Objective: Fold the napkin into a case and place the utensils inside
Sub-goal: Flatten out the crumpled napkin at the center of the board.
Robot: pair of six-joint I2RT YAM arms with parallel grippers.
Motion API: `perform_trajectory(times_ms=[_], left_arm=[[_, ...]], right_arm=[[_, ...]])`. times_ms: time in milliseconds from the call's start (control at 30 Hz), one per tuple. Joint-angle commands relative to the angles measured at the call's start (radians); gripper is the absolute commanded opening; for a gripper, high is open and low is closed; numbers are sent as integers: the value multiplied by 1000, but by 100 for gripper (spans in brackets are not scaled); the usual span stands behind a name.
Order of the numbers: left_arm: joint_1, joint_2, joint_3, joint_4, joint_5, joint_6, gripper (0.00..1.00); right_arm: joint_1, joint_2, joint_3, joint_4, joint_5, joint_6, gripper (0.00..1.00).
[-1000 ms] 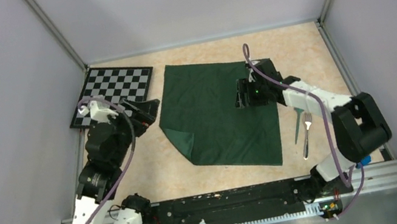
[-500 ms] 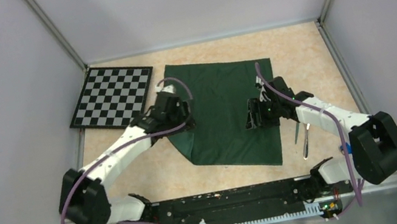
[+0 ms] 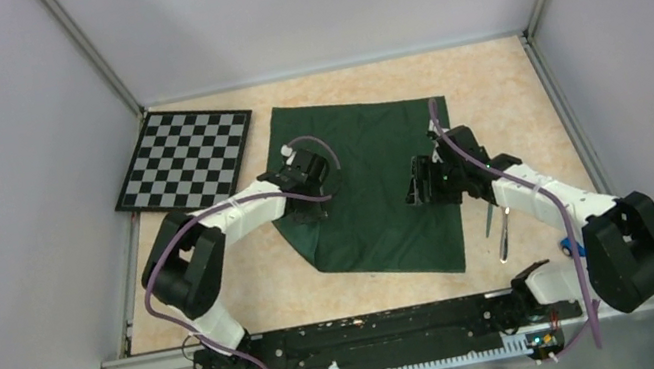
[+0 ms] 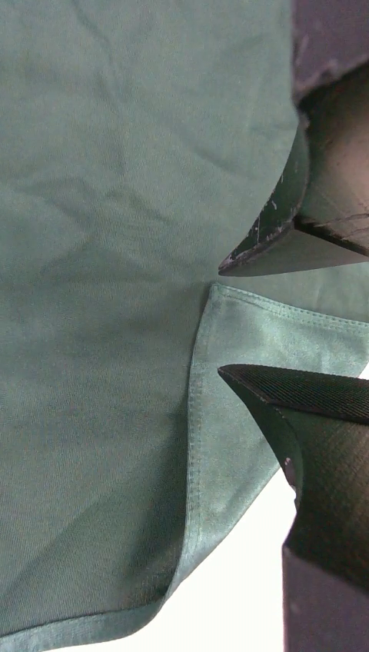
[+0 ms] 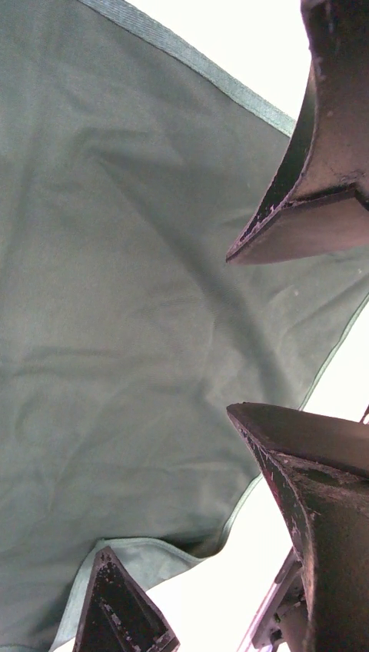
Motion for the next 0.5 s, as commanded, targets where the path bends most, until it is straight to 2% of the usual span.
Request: perform_trajectory(times_ms=[0, 200, 467], left_arm=[[-2, 28, 30, 18, -7, 12, 51], [-7, 51, 2, 34, -4, 10, 49], [-7, -14, -37, -40, -171, -20, 32]], right_arm=[[-2, -9, -10, 33, 17, 6, 65], [-3, 1, -29, 51, 29, 10, 65], [-4, 76, -63, 70, 111, 59, 64]])
